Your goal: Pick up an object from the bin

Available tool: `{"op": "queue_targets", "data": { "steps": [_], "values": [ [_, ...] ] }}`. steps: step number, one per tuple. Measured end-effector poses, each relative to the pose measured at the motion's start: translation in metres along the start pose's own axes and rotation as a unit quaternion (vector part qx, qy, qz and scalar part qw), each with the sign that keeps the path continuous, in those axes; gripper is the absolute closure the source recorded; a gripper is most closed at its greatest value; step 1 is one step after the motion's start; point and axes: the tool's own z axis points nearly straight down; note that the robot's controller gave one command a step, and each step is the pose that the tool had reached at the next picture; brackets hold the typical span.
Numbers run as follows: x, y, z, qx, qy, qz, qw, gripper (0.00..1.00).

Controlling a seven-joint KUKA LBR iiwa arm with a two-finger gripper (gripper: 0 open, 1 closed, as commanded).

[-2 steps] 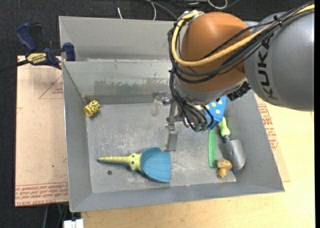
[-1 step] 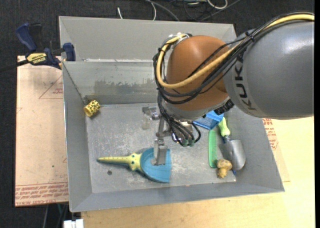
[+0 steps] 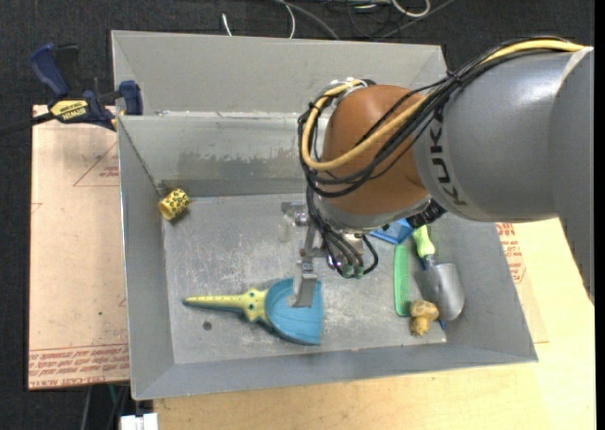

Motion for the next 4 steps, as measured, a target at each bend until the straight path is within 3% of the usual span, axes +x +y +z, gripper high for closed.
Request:
{"op": "queue_targets", "data": {
  "steps": [1,2,3,4],
  "values": [
    [0.003,0.024,0.063,-0.001,0.0025,-0.046,0.9989,0.0],
    [0.023,0.057,0.095,-0.002,-0.0048,-0.033,0.9994,0.0],
    [0.004,0.046,0.095,-0.001,0.0014,-0.036,0.9994,1.0],
    [0.004,0.046,0.096,-0.001,0.0017,-0.036,0.9993,1.0]
  ]
}}
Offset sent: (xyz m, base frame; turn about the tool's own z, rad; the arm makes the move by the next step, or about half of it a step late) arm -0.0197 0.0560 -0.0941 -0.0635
